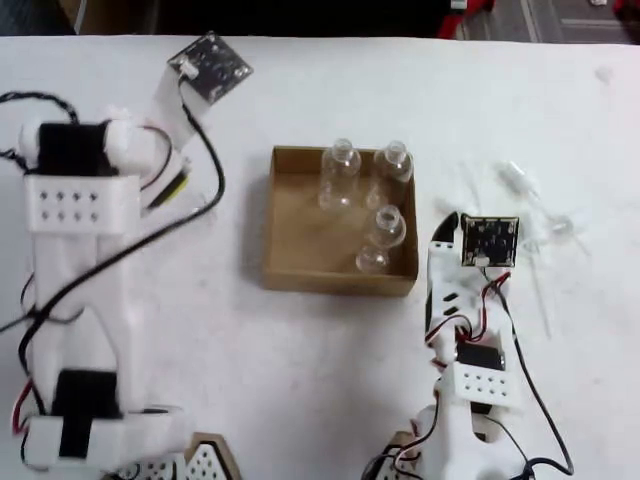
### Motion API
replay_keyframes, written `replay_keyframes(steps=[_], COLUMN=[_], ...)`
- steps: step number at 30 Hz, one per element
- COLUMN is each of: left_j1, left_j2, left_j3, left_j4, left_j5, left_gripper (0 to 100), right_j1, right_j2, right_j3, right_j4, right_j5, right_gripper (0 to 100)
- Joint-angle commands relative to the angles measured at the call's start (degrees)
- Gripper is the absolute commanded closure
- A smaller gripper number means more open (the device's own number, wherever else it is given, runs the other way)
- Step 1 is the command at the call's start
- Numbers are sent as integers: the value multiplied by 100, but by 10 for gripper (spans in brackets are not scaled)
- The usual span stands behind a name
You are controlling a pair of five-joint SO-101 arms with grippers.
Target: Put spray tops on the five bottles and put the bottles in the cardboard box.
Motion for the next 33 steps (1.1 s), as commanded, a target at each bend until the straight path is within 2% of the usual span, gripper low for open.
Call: replay_keyframes(steps=[1, 7, 12, 21, 33], left_j1=[84, 400, 444, 453, 514], left_j2=[-1033, -2105, -2932, -4778, -5965], left_j3=[598, 1670, 2796, 5187, 7033], left_j4=[-105, -343, -1714, -3675, -6673], left_j5=[44, 53, 62, 88, 2866], left_gripper=[976, 978, 978, 976, 977], right_j1=[-4, -4, 4, -4, -4], right_j2=[22, 22, 22, 22, 22], right_j3=[-193, -193, -193, -193, -193], right_j4=[-136, -136, -136, -136, -136], right_j5=[70, 70, 70, 70, 70], right_gripper=[978, 978, 978, 978, 978])
